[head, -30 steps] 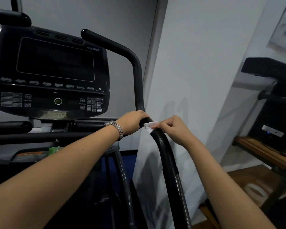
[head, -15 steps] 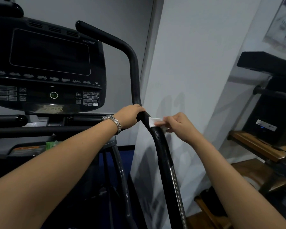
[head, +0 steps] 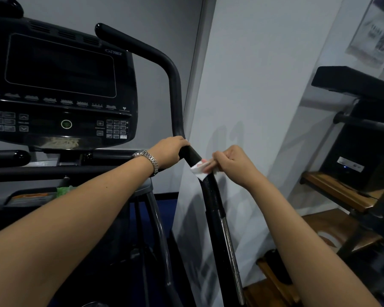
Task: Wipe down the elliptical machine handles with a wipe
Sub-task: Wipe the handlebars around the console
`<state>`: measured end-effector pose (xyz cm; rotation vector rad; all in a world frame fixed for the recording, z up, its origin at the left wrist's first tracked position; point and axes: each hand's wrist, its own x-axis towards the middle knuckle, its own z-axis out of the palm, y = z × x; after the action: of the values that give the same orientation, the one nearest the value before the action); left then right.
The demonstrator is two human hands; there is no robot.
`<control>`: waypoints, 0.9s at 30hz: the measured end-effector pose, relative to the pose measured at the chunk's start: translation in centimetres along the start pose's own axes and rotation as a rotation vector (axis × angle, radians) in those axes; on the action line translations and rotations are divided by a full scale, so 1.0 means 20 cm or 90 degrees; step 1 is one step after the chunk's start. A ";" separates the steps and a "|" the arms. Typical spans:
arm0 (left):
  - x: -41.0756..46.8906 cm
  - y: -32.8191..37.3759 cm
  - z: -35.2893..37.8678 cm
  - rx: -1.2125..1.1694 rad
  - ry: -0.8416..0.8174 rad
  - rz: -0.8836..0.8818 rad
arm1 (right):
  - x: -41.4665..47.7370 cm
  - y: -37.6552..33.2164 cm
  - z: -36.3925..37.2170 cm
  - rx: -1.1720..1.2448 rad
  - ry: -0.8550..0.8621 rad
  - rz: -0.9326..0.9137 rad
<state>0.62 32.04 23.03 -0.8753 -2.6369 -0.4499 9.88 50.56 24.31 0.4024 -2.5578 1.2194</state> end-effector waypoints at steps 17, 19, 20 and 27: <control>-0.03 0.05 0.01 0.032 -0.008 -0.009 | -0.11 -0.07 0.11 -0.318 -0.049 -0.122; -0.03 0.04 0.01 0.029 -0.006 -0.010 | -0.13 -0.04 0.05 -0.272 -0.048 -0.099; -0.03 0.04 0.02 0.026 -0.004 -0.011 | -0.13 -0.03 0.03 -0.247 -0.031 -0.092; -0.05 0.05 0.02 0.029 0.008 -0.007 | -0.19 0.00 0.13 -0.327 0.005 -0.157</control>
<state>1.83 32.43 22.54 -0.8420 -2.6314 -0.3954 13.05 49.13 21.32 0.5640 -2.5908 0.4533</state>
